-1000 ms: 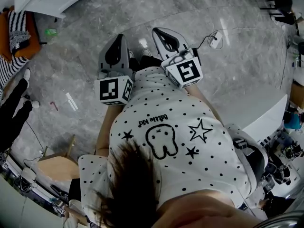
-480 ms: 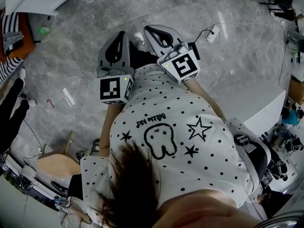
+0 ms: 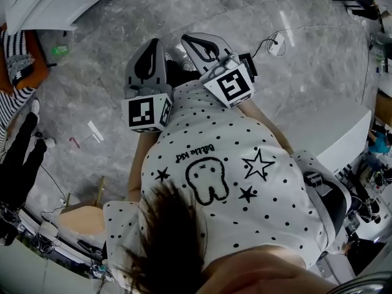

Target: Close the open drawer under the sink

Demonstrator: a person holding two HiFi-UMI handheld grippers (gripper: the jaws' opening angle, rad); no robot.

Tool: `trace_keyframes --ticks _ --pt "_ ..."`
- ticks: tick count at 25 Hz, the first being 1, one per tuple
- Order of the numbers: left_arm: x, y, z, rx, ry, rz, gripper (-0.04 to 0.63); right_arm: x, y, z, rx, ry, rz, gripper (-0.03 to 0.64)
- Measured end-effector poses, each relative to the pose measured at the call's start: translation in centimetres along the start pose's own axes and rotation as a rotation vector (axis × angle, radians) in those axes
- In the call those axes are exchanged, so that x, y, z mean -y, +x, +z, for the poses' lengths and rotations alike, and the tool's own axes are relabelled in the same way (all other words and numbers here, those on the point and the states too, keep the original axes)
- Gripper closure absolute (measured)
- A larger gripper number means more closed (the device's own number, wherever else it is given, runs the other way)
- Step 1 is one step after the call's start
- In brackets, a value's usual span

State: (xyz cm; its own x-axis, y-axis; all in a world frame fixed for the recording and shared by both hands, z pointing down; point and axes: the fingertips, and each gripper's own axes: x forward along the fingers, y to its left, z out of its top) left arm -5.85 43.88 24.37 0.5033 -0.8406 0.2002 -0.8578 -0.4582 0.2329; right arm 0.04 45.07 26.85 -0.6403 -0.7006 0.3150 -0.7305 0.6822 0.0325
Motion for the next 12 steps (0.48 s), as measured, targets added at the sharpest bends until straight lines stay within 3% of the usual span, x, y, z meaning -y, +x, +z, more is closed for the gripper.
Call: trace_keyframes --ticks 12 --pt "-4.4 2.1 0.9 -0.005 0.02 -0.023 0.589 1.7 3.7 1.0 0.018 0.037 -0.089 0.601"
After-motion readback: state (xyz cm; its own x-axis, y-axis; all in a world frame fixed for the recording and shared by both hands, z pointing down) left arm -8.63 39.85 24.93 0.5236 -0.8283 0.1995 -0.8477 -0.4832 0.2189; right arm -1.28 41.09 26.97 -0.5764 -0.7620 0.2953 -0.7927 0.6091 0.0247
